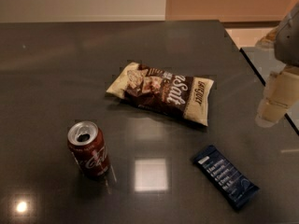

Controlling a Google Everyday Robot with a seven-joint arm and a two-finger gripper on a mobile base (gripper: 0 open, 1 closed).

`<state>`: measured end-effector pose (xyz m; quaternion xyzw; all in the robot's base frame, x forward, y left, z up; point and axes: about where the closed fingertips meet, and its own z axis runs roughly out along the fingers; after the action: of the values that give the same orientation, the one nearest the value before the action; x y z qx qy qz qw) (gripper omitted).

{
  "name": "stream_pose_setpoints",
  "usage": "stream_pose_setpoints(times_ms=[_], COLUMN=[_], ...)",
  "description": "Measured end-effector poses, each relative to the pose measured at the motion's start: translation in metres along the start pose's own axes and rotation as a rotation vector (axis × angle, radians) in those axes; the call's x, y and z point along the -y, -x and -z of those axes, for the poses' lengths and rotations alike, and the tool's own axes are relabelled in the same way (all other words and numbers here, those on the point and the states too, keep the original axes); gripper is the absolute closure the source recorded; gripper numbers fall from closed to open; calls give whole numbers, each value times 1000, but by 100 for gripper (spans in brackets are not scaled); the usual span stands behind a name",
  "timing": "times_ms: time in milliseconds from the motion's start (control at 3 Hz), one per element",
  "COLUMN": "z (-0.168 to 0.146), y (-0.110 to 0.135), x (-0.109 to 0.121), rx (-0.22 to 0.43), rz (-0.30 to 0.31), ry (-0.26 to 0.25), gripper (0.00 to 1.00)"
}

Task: Pick coke can

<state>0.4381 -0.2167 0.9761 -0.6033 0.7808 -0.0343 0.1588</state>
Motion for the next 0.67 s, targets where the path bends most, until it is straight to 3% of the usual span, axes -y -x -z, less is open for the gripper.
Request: stream_pose_setpoints(times_ms=[333, 667], z=[0, -6], y=[0, 19], x=[0, -3], rx=[1, 69], rz=[0, 28], ry=[-1, 28], gripper=[0, 0])
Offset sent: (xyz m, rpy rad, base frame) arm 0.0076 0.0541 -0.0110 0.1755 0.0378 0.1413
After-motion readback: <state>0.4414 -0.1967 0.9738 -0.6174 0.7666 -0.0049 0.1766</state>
